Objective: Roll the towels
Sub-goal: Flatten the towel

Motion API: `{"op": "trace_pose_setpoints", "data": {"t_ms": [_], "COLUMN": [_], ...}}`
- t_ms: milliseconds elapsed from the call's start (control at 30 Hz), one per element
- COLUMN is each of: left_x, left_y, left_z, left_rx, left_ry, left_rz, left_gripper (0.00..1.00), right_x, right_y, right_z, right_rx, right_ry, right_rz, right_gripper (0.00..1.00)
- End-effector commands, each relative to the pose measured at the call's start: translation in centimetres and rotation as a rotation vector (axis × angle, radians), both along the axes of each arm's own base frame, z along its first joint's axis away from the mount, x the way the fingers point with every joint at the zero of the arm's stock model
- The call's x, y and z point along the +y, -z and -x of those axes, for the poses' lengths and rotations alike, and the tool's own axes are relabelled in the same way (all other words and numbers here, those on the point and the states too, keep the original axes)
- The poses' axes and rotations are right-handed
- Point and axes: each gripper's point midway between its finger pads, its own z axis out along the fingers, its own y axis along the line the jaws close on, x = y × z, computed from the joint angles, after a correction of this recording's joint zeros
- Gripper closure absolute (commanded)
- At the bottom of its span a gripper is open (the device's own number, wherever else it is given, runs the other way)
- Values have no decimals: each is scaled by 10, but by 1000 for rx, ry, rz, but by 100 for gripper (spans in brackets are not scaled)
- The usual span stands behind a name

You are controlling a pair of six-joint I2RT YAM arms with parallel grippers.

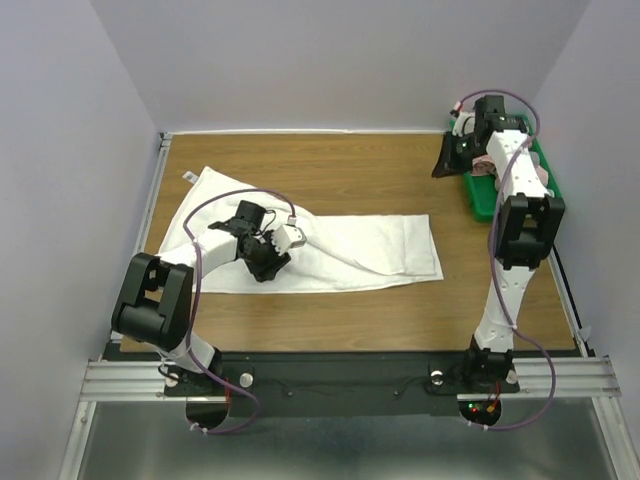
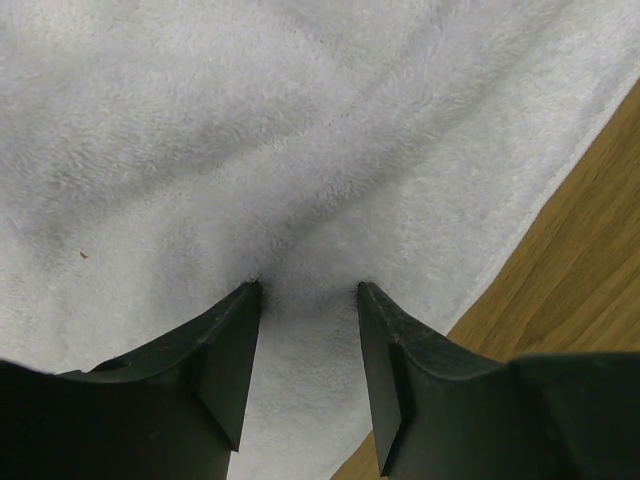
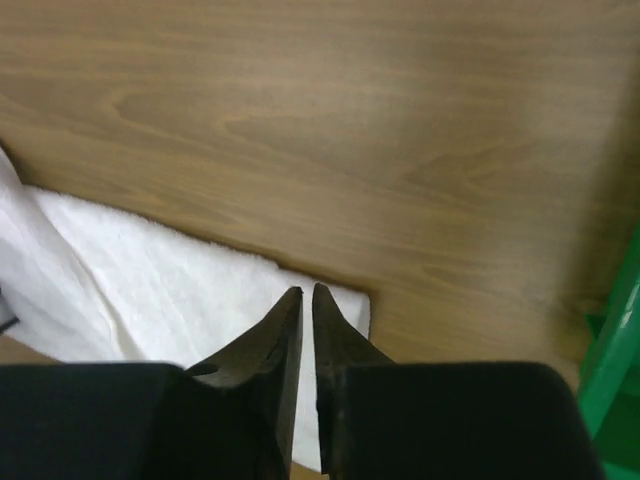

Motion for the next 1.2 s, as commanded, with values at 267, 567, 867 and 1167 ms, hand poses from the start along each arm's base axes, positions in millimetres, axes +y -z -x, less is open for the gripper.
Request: {"op": "trace_pose_setpoints", "data": {"t_ms": [267, 567, 867, 1167], "left_x": [-5, -3, -4, -4], "left_y": [11, 12, 14, 15], "left_z": [0, 4, 6, 6], "left_rx": [50, 47, 57, 54], "left_ry": [-1, -9, -14, -16], "left_rz": [7, 3, 11, 11], "left_gripper": [42, 42, 42, 42], "right_x": [23, 15, 21, 36], "right_y": [74, 117, 127, 136], "right_z": [198, 229, 214, 224], "right_rx": [413, 517, 497, 550], "right_ry": [-231, -168, -112, -134], "right_rz": [29, 94, 62, 19], "right_gripper": [41, 48, 52, 57]}}
